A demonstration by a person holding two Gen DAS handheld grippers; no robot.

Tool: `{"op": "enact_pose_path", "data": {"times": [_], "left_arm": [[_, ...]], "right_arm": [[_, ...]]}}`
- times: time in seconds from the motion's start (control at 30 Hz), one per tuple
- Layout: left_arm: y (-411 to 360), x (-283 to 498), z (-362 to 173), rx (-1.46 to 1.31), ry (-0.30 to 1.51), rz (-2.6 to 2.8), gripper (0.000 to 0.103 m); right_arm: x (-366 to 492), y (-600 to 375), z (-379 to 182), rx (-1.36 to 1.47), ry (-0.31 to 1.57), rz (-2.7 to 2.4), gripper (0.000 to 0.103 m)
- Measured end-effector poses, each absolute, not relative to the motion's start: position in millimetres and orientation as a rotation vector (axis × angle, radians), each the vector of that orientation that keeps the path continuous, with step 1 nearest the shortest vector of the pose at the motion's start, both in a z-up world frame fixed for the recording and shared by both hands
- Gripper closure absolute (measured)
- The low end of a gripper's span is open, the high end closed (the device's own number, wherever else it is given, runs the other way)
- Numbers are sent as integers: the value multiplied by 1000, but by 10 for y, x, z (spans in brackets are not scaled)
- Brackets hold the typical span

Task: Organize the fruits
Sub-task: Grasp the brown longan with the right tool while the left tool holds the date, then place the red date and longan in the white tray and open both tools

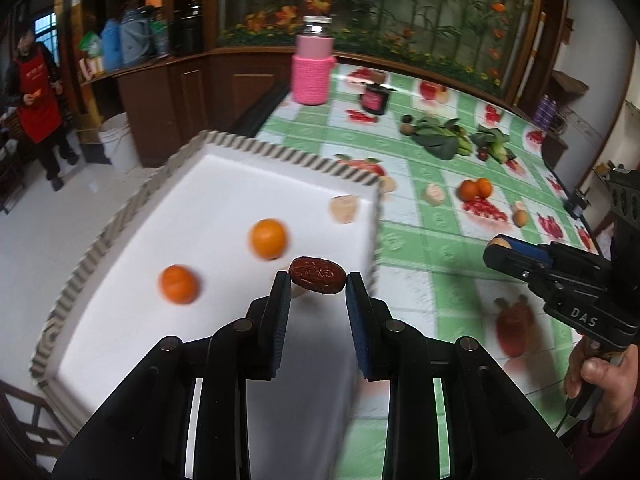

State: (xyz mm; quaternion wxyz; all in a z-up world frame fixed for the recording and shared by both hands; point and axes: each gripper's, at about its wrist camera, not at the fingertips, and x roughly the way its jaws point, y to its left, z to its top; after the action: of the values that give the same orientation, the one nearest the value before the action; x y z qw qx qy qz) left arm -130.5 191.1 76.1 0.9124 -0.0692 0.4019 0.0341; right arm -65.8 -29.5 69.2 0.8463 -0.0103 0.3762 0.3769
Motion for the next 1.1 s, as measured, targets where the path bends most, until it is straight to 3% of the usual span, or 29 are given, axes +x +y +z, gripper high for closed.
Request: {"op": "enact_pose_path", "data": {"times": [1.1], "left_arm": [[2542,-1640,415,-148,839,254,75]], "right_arm": [[-957,1086,633,-205,835,1005,80]]}}
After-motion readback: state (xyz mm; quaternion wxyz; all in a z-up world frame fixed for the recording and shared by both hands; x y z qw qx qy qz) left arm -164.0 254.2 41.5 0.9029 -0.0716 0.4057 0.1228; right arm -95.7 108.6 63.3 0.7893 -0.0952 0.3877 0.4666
